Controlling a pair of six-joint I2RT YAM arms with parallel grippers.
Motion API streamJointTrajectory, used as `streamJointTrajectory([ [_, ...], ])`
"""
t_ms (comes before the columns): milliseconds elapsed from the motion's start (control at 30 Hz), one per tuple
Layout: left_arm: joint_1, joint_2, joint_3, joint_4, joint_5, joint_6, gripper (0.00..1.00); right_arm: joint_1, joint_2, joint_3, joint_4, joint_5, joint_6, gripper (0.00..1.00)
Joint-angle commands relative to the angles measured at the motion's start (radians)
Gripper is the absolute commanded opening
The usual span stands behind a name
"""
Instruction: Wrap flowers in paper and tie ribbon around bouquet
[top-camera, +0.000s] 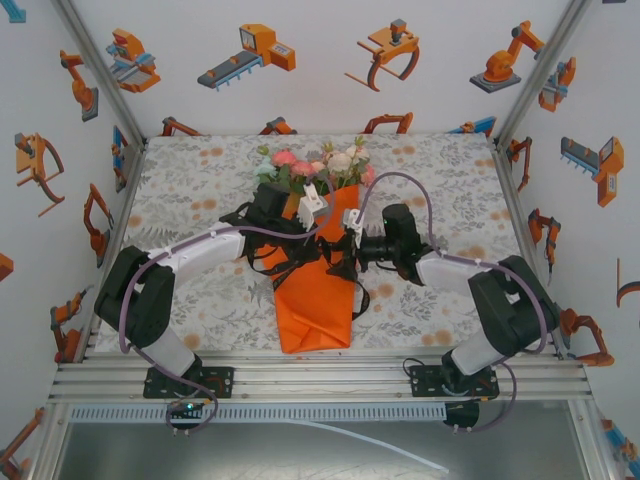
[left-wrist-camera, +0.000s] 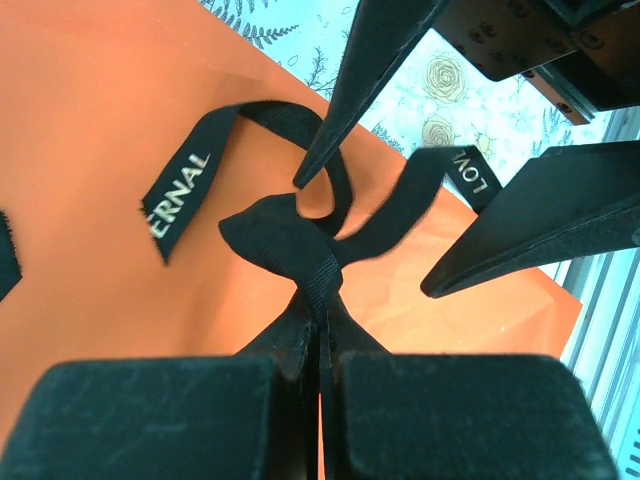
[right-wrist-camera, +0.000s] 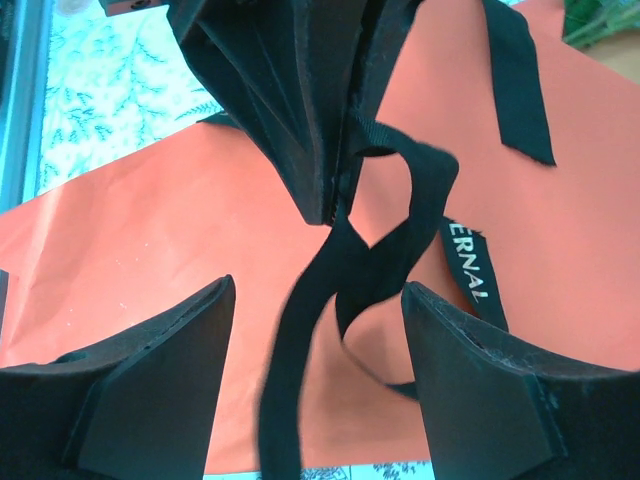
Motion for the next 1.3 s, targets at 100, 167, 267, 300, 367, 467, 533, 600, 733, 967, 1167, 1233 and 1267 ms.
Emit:
streamJointTrajectory([
  [100,0.003,0.001,0.039,-0.013,0.019,-0.01,0.0,0.013,0.003,-0.013,-0.007,0.011,0.087,0.74],
  [167,0.003,-0.007,0.035,-0.01,0.019,-0.012,0.0,0.023,0.015,-0.023,0.013,0.026,0.087,0.75],
  [267,0.004,-0.012,0.025,0.007,0.021,-0.017,0.0,0.032,0.049,-0.023,0.057,0.065,0.084,0.74],
  [300,0.003,-0.012,0.028,0.006,0.021,-0.017,0.0,0.036,0.061,-0.019,0.069,0.069,0.084,0.74],
  [367,0.004,-0.014,0.03,0.004,0.021,-0.017,0.0,0.046,0.083,-0.018,0.093,0.072,0.085,0.71],
  [467,0.005,-0.017,0.028,0.014,0.022,-0.014,0.0,0.053,0.101,-0.014,0.097,0.077,0.087,0.63],
  [533,0.005,-0.016,0.028,0.018,0.027,-0.014,0.0,0.061,0.104,-0.019,0.101,0.102,0.096,0.56],
  [600,0.005,-0.013,0.026,0.022,0.024,-0.014,0.0,0.065,0.105,-0.021,0.101,0.108,0.107,0.46],
  [733,0.008,-0.01,0.026,0.025,-0.001,-0.012,0.0,0.065,0.094,-0.016,0.092,0.027,0.163,0.08],
  [967,0.009,0.015,0.036,0.086,-0.097,-0.036,0.09,0.069,0.048,-0.052,0.088,-0.151,0.232,0.0],
  [1167,-0.001,-0.028,-0.011,0.113,-0.244,-0.173,0.46,0.067,0.065,-0.041,0.148,-0.049,0.308,0.0],
  [1233,-0.003,-0.082,-0.019,0.038,-0.387,-0.274,0.5,0.068,0.075,-0.035,0.149,-0.021,0.311,0.0],
  [1267,-0.003,-0.114,-0.014,-0.029,-0.456,-0.34,0.5,0.067,0.076,-0.035,0.149,-0.001,0.314,0.0],
])
